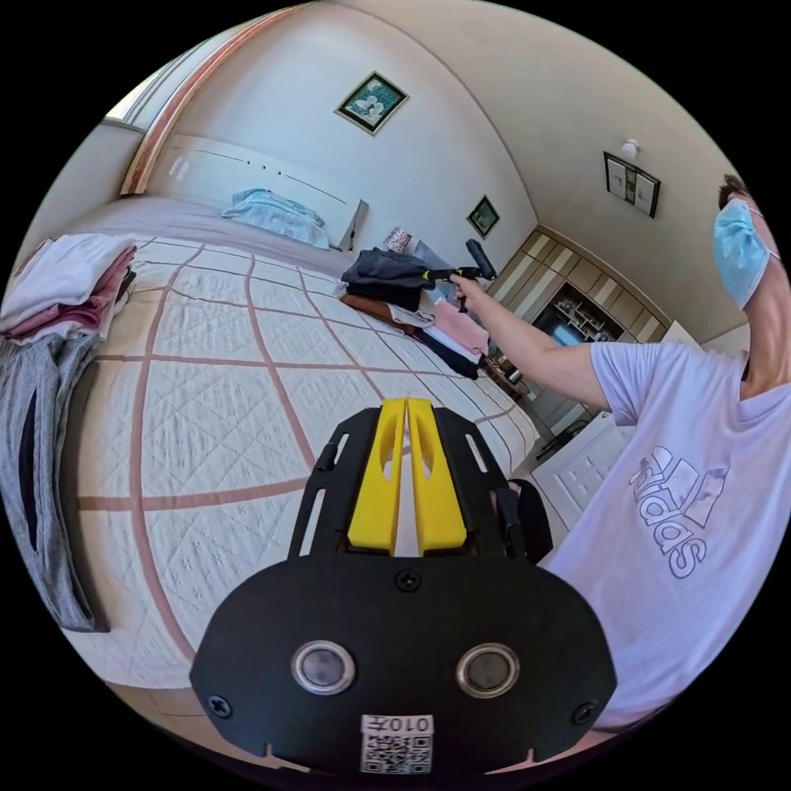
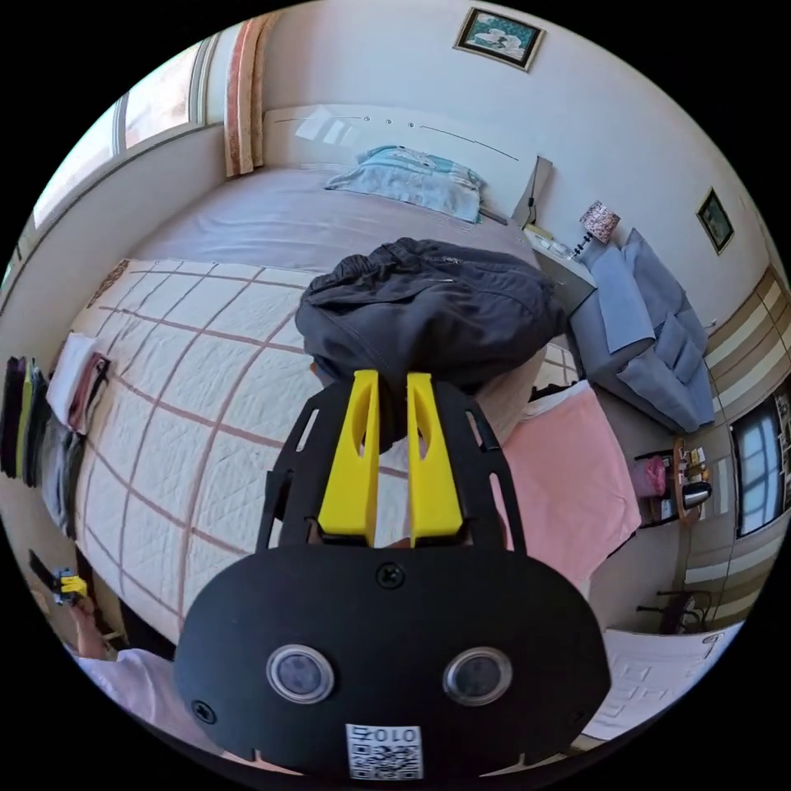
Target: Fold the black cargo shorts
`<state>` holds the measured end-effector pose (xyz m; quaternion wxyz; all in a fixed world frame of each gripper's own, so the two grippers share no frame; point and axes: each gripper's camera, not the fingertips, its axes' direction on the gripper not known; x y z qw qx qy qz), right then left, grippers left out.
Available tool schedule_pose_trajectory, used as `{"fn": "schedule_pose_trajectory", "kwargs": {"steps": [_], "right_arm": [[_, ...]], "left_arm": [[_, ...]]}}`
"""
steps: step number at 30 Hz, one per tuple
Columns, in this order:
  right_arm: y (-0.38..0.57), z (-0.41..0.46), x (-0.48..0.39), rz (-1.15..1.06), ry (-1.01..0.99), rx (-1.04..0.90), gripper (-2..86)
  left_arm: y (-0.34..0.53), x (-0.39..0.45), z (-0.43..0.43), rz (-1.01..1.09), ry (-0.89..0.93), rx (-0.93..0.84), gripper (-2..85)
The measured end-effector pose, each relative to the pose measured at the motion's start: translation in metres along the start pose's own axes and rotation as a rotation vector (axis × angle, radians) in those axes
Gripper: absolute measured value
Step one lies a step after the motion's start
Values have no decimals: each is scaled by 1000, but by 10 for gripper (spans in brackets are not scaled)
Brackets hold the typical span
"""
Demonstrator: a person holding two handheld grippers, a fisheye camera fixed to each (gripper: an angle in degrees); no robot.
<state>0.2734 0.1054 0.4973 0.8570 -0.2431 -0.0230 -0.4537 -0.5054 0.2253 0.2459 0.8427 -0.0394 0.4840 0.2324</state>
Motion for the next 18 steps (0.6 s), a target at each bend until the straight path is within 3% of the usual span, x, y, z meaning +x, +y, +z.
{"fn": "schedule_pose_trajectory", "kwargs": {"steps": [4, 7, 9, 13, 18], "right_arm": [[41, -96, -53, -65, -225, 24, 66], [119, -116, -104, -174, -359, 2, 61], [176, -107, -128, -228, -378, -6, 49], [280, -60, -123, -87, -323, -19, 37], [316, -63, -147, -118, -328, 176, 128]], "left_arm": [[1, 12, -12, 42, 59, 38, 1], [5, 16, -14, 53, 69, 31, 4], [7, 15, -12, 42, 64, -2, 10], [14, 8, -6, 11, 47, -79, 32], [11, -3, 10, -49, 68, -89, 48]]}}
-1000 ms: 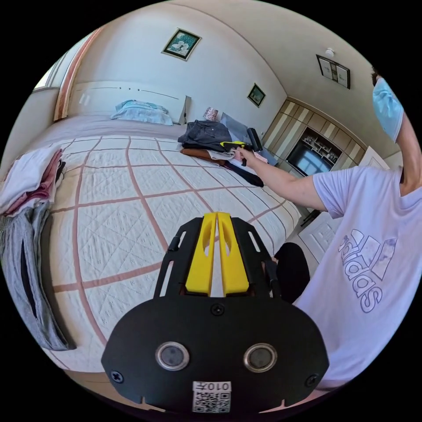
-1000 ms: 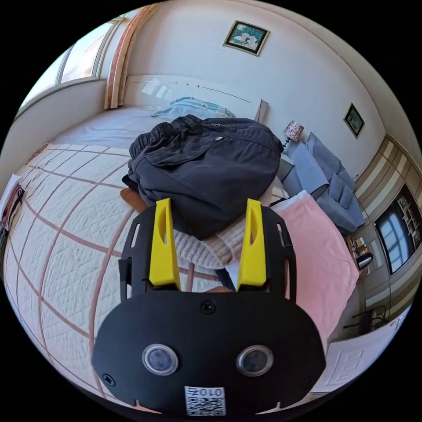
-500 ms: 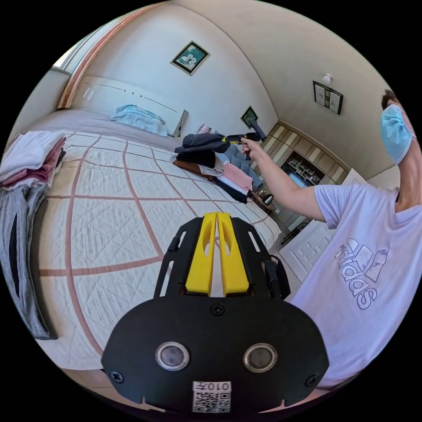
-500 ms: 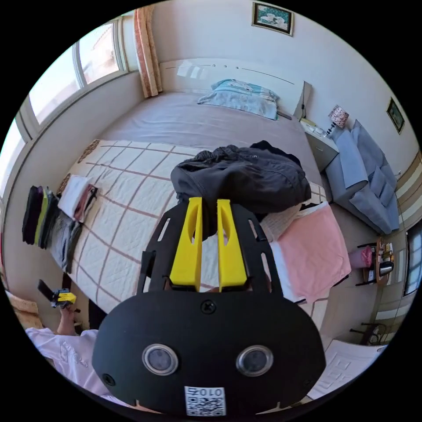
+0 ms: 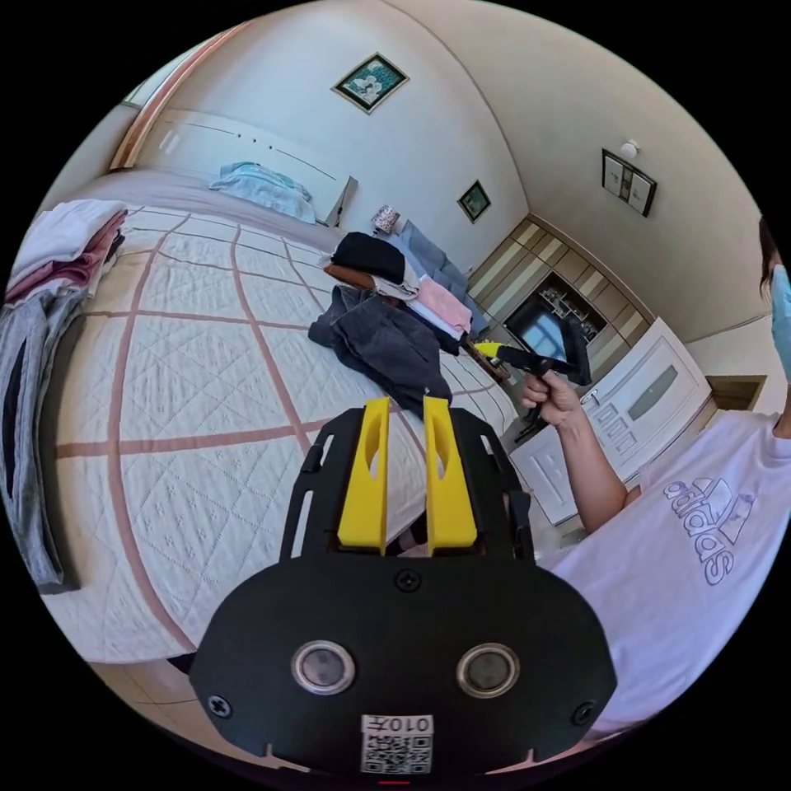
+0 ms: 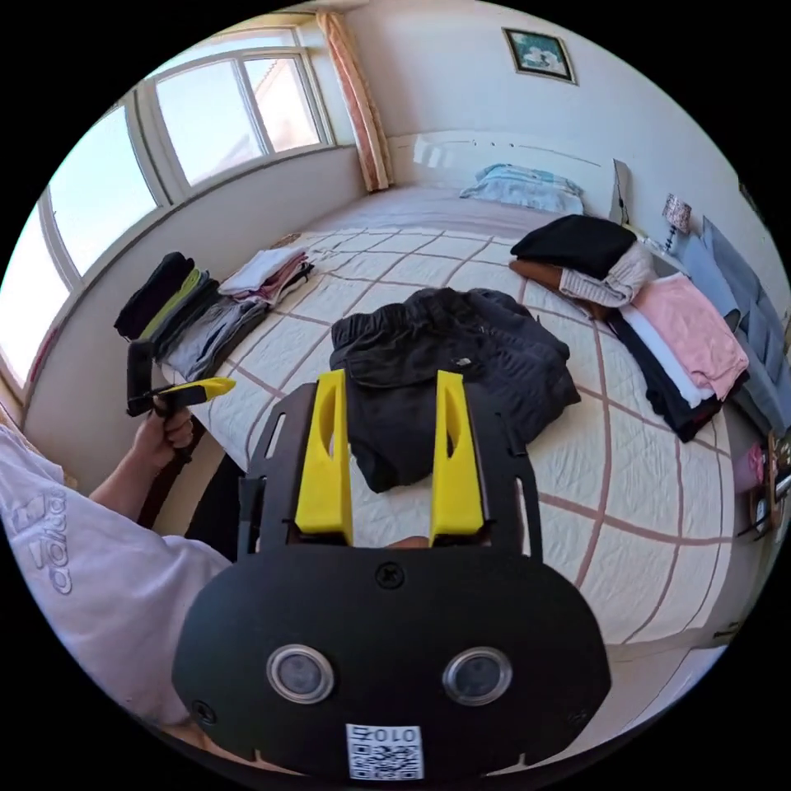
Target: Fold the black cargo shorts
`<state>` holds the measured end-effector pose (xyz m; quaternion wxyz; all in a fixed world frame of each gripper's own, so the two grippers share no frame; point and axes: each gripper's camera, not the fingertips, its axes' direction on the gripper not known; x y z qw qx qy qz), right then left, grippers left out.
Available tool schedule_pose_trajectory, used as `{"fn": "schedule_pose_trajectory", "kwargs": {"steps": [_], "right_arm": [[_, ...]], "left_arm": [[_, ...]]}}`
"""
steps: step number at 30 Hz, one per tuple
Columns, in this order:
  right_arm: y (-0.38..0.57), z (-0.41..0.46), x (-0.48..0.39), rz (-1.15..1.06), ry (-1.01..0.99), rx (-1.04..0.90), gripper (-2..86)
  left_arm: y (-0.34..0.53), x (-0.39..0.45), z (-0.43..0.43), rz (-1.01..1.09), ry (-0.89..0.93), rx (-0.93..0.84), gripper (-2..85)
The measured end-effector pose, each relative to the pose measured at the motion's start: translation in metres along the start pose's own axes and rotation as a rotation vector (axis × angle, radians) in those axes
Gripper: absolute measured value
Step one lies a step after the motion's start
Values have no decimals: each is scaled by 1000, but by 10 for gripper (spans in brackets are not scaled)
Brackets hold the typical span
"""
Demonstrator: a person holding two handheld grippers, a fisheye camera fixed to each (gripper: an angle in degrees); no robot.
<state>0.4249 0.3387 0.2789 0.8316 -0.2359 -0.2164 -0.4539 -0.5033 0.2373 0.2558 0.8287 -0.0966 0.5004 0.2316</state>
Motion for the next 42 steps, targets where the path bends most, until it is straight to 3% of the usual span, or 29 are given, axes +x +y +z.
{"fn": "schedule_pose_trajectory", "kwargs": {"steps": [3, 6, 11, 18, 26, 31, 34, 42], "right_arm": [[-13, 30, -41, -134, 143, 9, 146], [-37, 77, -75, -219, 165, -81, 158], [-51, 154, -82, -268, 377, -311, 151], [-21, 83, -10, -61, 90, -101, 87], [131, -21, 88, 36, -231, 159, 74], [201, -21, 120, 148, -260, 166, 74], [211, -16, 112, 85, -218, 151, 73], [227, -12, 109, -23, -200, 161, 73]], "left_arm": [[-14, 15, 2, 29, -12, 77, 53], [-23, 35, 0, 76, -64, 97, 56], [-11, 34, -17, 39, -80, 66, 59], [-31, 8, -8, -7, -71, -27, 71], [-118, -8, 85, 44, 40, -156, 120], [-122, -41, 155, -108, 275, -178, 148], [-122, -41, 179, -145, 375, -206, 160], [-148, -95, 190, -281, 332, -241, 148]]}}
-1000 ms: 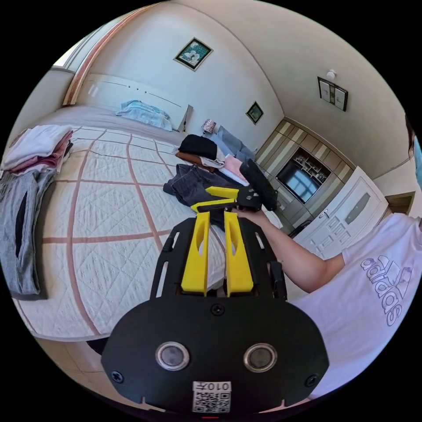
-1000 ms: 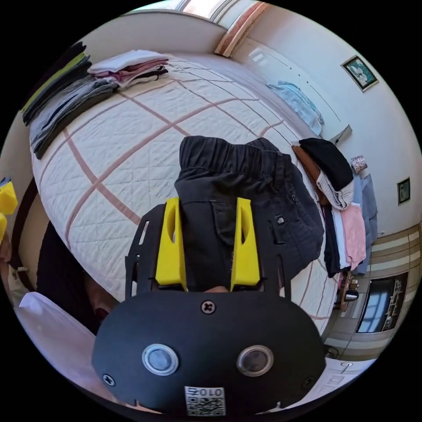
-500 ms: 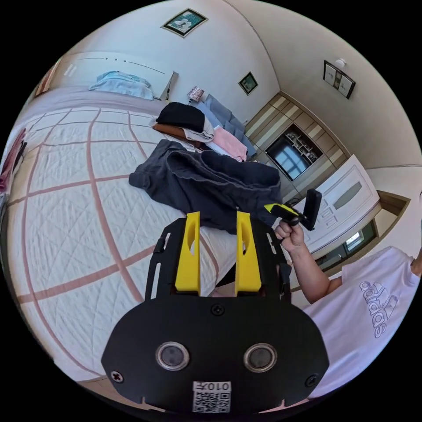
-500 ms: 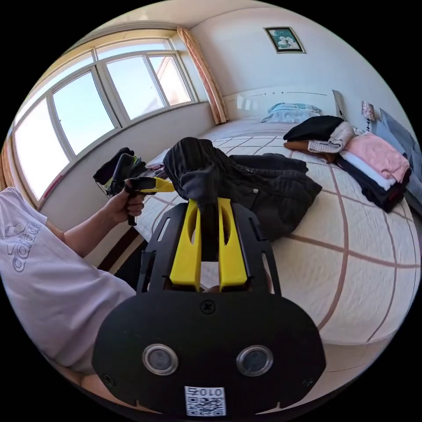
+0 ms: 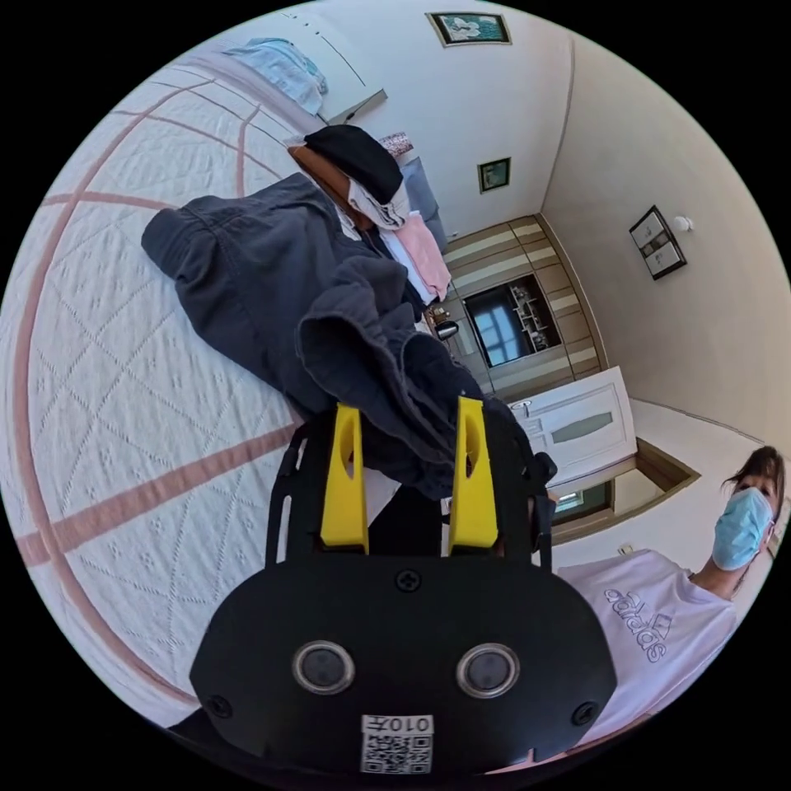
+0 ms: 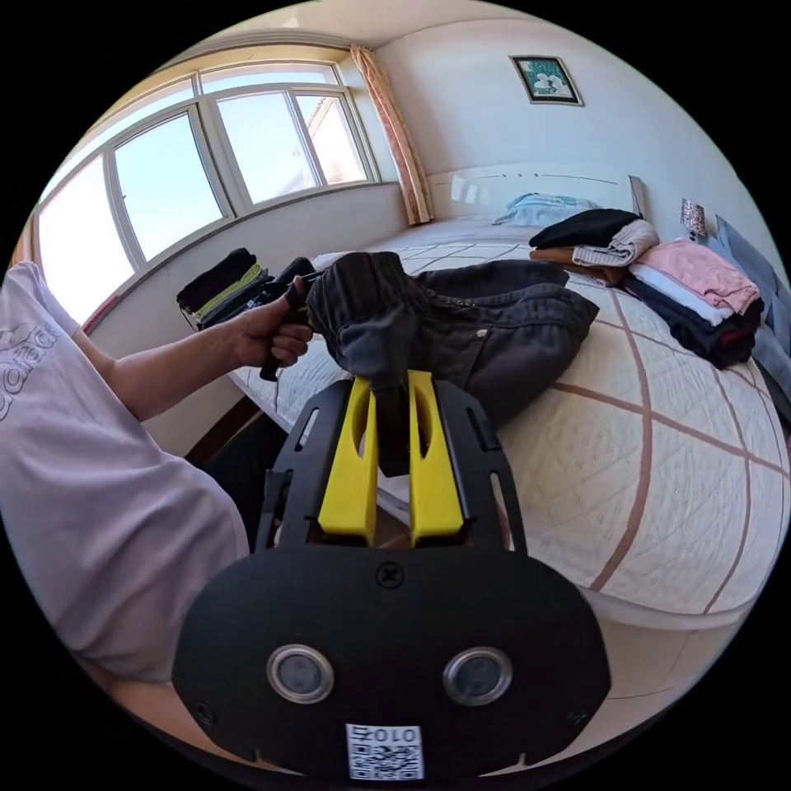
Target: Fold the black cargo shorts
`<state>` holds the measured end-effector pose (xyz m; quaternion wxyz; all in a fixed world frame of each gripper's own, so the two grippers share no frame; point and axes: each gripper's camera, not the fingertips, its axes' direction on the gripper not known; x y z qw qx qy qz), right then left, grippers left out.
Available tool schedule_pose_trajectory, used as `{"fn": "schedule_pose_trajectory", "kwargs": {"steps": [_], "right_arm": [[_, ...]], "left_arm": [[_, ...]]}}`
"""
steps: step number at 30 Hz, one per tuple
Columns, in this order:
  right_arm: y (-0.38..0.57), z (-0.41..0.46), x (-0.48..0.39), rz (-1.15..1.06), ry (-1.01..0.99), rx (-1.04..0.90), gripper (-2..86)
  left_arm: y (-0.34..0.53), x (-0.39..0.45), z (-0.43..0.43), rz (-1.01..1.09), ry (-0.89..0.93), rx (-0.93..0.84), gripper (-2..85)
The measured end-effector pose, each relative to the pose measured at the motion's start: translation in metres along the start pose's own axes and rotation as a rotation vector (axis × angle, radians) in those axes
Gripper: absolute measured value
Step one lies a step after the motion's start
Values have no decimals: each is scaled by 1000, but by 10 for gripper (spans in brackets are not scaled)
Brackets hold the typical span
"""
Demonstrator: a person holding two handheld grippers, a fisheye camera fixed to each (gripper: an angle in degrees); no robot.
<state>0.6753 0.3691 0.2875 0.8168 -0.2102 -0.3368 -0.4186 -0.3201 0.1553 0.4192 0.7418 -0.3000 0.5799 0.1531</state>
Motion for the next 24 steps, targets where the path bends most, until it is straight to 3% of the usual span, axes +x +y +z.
{"fn": "schedule_pose_trajectory", "kwargs": {"steps": [5, 10, 15, 18, 24], "right_arm": [[15, -7, -10, 17, 88, 23, 84], [32, -12, -33, -3, 194, 69, 118], [30, 1, -54, -55, 305, 63, 138], [20, 13, -56, -109, 326, 36, 104], [-56, -62, -28, -92, 244, 130, 55]], "left_arm": [[-7, 7, -4, -23, -65, -4, 98], [-9, 50, -35, 129, -146, 22, 71], [-11, 57, -56, 156, -102, 61, 61], [-14, 46, -69, 121, -42, 97, 58], [-91, 86, -118, 194, 65, 61, 64]]}}
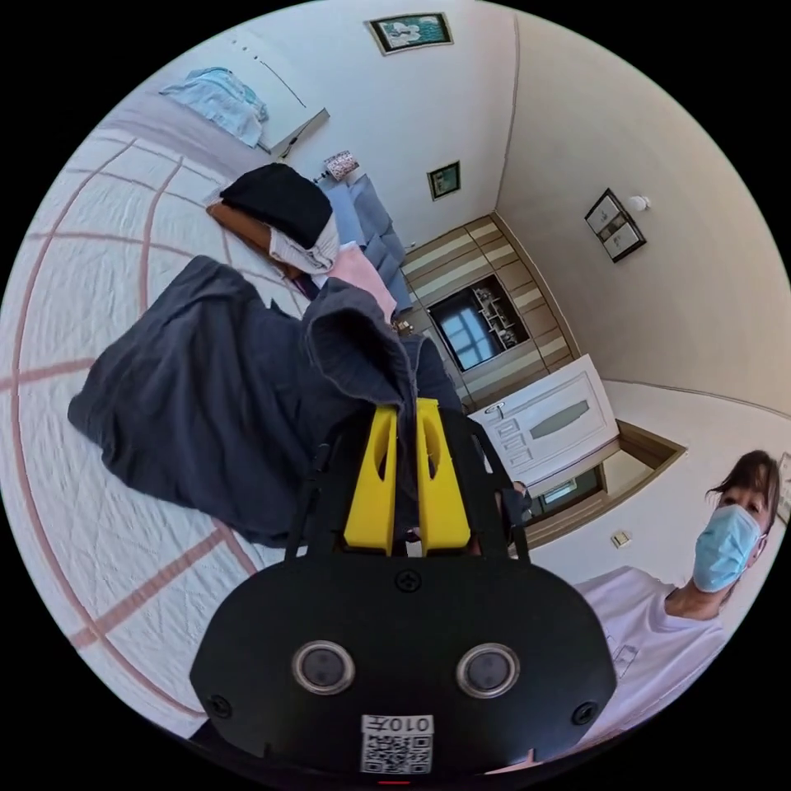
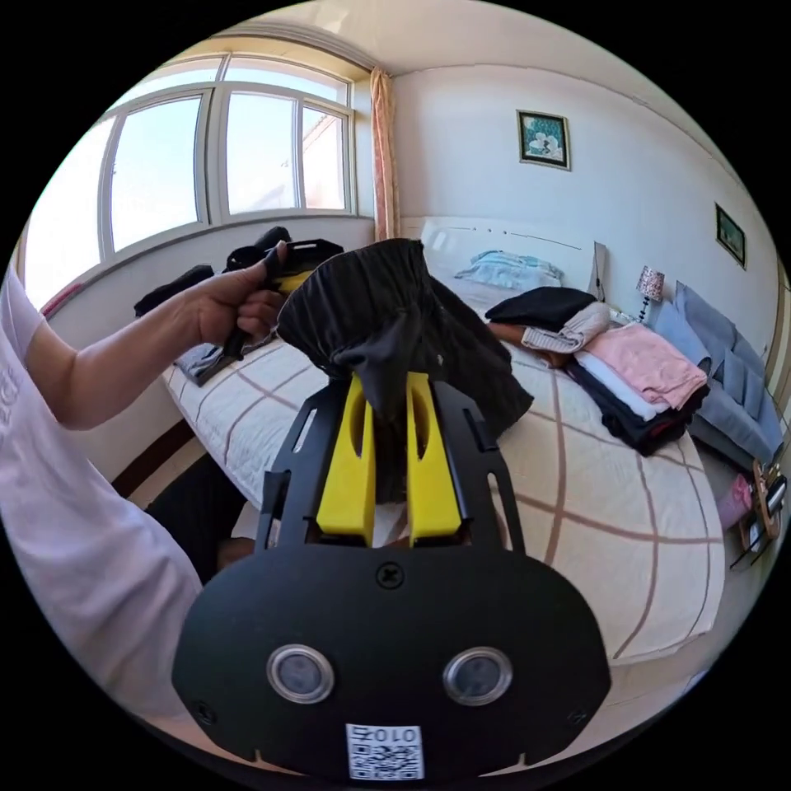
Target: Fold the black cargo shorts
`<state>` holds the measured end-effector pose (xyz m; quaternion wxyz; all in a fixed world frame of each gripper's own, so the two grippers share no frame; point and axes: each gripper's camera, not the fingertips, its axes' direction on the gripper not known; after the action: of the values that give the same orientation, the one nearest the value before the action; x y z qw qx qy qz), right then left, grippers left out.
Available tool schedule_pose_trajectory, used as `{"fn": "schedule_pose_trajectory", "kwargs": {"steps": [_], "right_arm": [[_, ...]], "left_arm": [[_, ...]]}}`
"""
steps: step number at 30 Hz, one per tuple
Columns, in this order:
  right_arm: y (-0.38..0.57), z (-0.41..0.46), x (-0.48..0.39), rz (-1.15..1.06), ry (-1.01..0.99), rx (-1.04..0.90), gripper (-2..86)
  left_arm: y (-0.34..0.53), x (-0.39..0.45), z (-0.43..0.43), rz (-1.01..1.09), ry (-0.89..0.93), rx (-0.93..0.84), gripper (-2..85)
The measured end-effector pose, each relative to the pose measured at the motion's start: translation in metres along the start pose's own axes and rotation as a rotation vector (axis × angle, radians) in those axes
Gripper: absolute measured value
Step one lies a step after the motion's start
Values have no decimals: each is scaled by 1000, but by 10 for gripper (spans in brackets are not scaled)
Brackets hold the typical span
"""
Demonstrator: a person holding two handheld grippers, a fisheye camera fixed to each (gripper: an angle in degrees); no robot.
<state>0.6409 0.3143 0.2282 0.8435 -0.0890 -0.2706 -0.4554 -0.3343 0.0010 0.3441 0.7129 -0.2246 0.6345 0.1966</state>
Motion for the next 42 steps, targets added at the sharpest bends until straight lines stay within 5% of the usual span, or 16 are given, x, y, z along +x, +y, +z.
{"fn": "schedule_pose_trajectory", "kwargs": {"steps": [6, 13, 21, 30, 32, 35, 39, 42], "right_arm": [[-120, -133, 4, -101, -14, 229, 60], [-162, -236, -76, -346, -132, 370, 63], [-171, -267, -127, -449, -165, 380, 64], [-166, -224, -55, -237, -279, 247, 64], [-174, -239, -50, -255, -158, 287, 64], [-217, -225, -46, -223, 91, 245, 65], [-258, -204, -49, -274, 420, 303, 65], [-272, -199, -62, -304, 607, 362, 65]], "left_arm": [[-91, 200, -90, 481, -5, 98, 72], [-21, 362, -225, 878, -23, 246, 76], [22, 396, -296, 956, -10, 276, 76], [-1, 343, -250, 786, -18, 173, 74], [-4, 356, -237, 834, -36, 180, 75], [-34, 383, -217, 974, -295, 234, 79], [-169, 346, -197, 821, -237, 161, 79], [-202, 343, -189, 924, -229, 207, 78]]}}
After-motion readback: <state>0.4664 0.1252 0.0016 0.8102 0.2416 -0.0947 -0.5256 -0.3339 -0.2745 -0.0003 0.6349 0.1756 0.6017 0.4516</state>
